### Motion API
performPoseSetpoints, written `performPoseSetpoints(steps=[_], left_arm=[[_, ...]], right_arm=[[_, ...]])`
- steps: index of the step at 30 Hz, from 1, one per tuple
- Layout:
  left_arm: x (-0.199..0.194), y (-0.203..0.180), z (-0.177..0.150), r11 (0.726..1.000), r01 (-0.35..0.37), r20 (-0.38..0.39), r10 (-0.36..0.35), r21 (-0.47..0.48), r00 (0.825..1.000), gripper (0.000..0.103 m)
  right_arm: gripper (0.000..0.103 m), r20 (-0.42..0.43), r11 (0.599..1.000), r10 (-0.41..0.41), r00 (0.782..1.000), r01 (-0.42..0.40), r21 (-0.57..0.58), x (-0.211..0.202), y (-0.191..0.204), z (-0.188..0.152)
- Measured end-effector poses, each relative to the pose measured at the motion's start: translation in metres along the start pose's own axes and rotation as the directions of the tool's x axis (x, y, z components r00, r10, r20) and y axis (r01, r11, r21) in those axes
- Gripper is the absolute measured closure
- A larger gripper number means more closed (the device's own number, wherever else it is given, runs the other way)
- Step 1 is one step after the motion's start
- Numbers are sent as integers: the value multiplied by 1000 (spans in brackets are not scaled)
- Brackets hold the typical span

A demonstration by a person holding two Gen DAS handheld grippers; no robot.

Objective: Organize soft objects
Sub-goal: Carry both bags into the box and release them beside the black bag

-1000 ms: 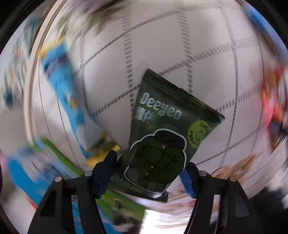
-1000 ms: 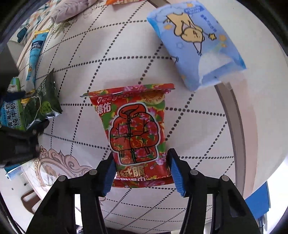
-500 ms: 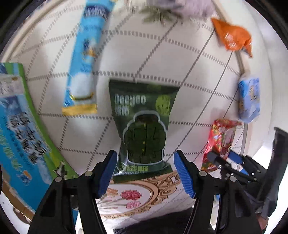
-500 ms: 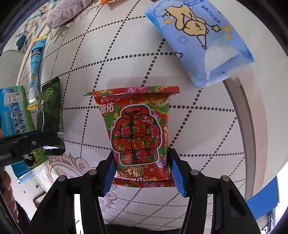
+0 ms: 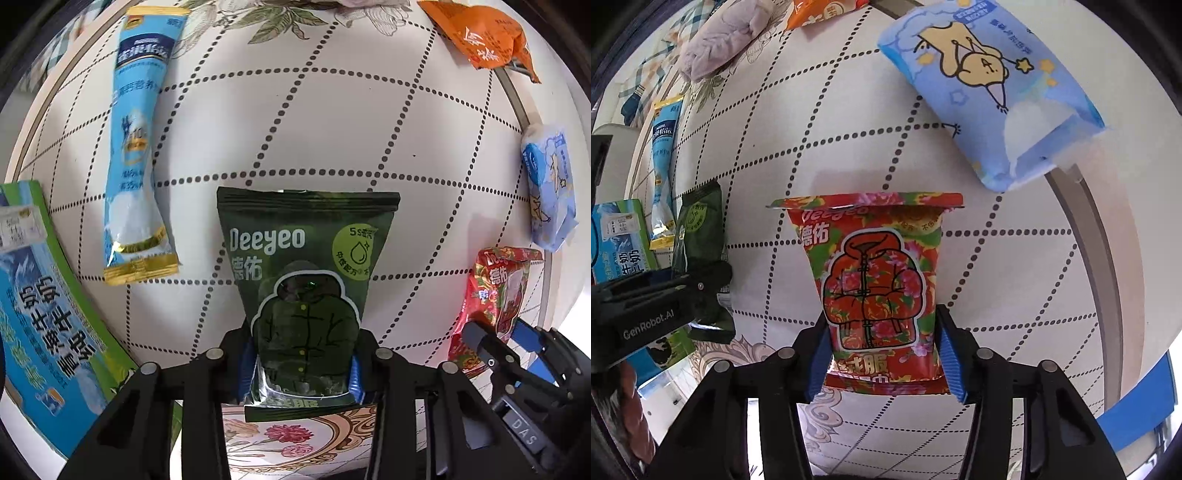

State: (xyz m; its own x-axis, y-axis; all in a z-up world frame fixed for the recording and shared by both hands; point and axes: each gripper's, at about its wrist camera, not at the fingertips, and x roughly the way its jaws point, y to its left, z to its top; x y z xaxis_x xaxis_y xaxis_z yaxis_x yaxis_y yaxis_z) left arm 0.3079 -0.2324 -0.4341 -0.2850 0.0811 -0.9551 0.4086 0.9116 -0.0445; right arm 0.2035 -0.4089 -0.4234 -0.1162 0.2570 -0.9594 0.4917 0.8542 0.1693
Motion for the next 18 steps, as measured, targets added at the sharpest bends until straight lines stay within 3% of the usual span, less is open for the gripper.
performPoseSetpoints(steps=[7,11,16,18], left_arm=[[-38,-11,-43,998,28,109,-21,-57,994,71],[-75,-8,-78,992,92,205,-72,-87,976,72],[-125,13,-139,976,172,342,-117,-133,932,72],[-164,52,-140,973,173,392,-101,-153,914,72]], right_arm=[[56,45,999,-25,999,26,-28,-14,8,-11],[56,90,998,-13,996,19,-57,-39,17,-22],[57,160,992,18,987,2,-122,-84,41,-38],[57,188,988,41,981,-11,-157,-104,58,-45]])
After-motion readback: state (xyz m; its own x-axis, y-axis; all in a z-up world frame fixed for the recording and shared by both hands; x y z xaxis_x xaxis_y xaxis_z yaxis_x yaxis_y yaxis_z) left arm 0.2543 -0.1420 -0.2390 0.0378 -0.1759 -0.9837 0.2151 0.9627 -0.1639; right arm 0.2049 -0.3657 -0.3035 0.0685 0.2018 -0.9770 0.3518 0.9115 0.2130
